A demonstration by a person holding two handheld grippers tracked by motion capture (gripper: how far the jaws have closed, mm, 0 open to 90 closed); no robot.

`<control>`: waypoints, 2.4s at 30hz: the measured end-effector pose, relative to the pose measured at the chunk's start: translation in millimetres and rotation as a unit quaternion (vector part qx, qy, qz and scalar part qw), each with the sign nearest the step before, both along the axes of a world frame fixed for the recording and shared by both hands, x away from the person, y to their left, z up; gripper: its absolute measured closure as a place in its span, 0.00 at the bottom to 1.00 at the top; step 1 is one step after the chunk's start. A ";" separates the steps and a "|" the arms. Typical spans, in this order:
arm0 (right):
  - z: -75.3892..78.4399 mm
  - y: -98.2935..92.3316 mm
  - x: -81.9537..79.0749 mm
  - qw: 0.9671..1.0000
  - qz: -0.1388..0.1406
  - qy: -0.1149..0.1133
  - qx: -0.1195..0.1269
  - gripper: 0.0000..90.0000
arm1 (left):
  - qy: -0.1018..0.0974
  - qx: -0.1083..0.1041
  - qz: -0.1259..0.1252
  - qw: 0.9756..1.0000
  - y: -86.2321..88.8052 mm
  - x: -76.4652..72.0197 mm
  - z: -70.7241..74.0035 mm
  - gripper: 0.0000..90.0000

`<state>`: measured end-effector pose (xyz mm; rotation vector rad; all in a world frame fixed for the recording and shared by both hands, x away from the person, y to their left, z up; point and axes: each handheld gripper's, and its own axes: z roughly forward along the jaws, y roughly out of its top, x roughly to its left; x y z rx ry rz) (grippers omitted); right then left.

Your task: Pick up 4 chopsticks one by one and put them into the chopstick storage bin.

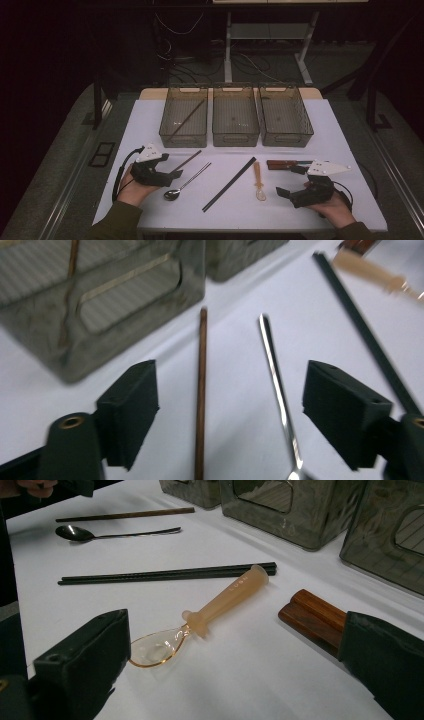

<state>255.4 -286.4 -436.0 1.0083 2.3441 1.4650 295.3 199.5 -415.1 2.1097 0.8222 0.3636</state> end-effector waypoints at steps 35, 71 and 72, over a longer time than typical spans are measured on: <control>1.1 0.6 -1.1 1.000 0.001 -0.003 -0.001 0.01 | 0.048 0.066 -0.010 0.997 15.2 1.2 -28.0 0.87; 1.1 1.5 -2.2 1.000 0.001 -0.003 -0.003 0.01 | 0.054 0.059 -0.029 0.996 13.0 3.2 -19.1 0.95; 1.1 1.4 -2.2 1.000 0.001 -0.003 -0.003 0.01 | 0.054 0.060 -0.029 0.996 11.9 2.5 -18.2 0.95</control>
